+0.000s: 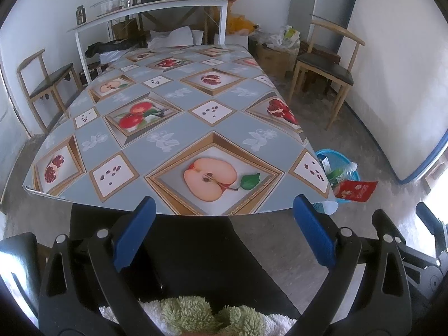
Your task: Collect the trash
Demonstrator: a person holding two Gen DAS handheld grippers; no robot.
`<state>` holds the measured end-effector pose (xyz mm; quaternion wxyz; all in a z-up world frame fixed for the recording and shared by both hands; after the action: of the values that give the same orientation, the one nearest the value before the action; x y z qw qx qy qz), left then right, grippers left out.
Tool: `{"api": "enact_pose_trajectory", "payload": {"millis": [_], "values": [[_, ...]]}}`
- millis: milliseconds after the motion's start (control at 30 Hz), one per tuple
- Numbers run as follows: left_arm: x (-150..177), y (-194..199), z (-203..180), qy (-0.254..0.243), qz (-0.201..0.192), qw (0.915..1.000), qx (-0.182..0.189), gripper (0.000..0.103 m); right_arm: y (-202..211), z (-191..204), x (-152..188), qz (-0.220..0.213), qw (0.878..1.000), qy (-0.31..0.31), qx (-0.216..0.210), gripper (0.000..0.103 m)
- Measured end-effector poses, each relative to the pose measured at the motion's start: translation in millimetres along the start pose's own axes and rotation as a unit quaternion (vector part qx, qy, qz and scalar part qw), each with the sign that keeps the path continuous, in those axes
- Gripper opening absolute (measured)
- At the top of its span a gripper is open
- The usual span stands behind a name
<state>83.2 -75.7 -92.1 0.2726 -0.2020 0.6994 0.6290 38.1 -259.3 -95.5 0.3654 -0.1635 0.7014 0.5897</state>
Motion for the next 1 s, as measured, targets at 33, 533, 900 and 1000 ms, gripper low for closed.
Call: {"api": "enact_pose_trajectory", "payload": {"millis": [33, 533, 900, 1000], "values": [[0, 0, 0, 0.001, 0.000, 1.0000, 0.000, 0.094, 0, -1, 1, 0.000, 1.000, -0.001, 0.001, 0.097], [-1, 4, 5, 0.002, 0.000, 0.9999, -0.012, 0.094, -3, -7, 1, 0.003, 1.000, -0.017, 0.000, 0.097], [-1, 5, 10, 0.003, -0.001, 0.9998, -0.019, 0.094, -5, -11, -1, 0.000, 1.000, -0.019, 0.005, 0.097], [-1, 4, 10, 0.003, 0.000, 0.9998, -0.020, 0.094, -5, -9, -1, 0.001, 1.000, -0.019, 0.006, 0.097]]}}
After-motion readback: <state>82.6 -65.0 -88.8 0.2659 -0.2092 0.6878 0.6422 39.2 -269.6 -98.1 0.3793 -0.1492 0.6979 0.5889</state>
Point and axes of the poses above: each gripper's, at about its wrist camera, not at the fingertips, and y roughly against the way its jaws point, z to its left, x to its underside, the point moved 9 cm from there along -y, roughly the way its jaws point, and after that the axes turned 2 degrees about z, right-handed, at the moved point
